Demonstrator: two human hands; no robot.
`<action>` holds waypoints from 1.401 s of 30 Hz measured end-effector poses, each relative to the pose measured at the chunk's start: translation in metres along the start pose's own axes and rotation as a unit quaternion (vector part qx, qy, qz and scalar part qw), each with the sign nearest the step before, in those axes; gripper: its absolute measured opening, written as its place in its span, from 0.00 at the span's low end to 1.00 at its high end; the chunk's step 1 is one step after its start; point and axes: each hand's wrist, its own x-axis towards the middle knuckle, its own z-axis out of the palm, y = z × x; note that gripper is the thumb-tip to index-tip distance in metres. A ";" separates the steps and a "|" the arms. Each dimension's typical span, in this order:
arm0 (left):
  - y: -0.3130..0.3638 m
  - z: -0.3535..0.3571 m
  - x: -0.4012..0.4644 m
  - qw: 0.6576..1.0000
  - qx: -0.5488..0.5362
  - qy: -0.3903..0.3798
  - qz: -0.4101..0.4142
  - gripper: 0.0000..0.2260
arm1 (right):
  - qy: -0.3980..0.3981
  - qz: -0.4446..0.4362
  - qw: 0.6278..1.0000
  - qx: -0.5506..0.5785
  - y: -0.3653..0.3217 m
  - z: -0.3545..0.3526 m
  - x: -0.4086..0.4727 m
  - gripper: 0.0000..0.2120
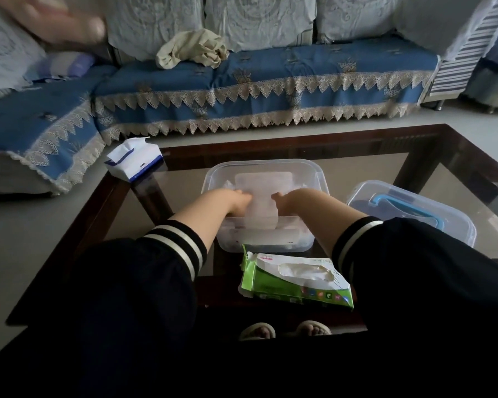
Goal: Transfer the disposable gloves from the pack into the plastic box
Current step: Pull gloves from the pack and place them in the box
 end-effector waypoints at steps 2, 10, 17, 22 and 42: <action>0.000 0.005 0.005 0.999 0.043 -0.018 0.002 0.25 | 0.000 -0.007 1.000 0.003 0.001 0.002 0.000 0.25; -0.003 -0.019 -0.046 0.979 -0.156 0.130 0.035 0.15 | 0.086 -0.072 0.990 0.088 0.011 -0.016 -0.034 0.26; 0.010 0.018 -0.088 0.945 -0.272 0.125 0.132 0.08 | 0.256 -0.123 0.937 0.205 0.029 0.002 -0.101 0.08; 0.023 0.039 -0.085 0.910 -0.323 0.236 0.112 0.07 | 0.195 -0.136 0.939 0.247 0.027 0.047 -0.130 0.11; 0.068 0.102 -0.089 0.967 -0.163 0.149 0.125 0.36 | 0.183 -0.109 0.969 0.128 0.023 0.116 -0.102 0.10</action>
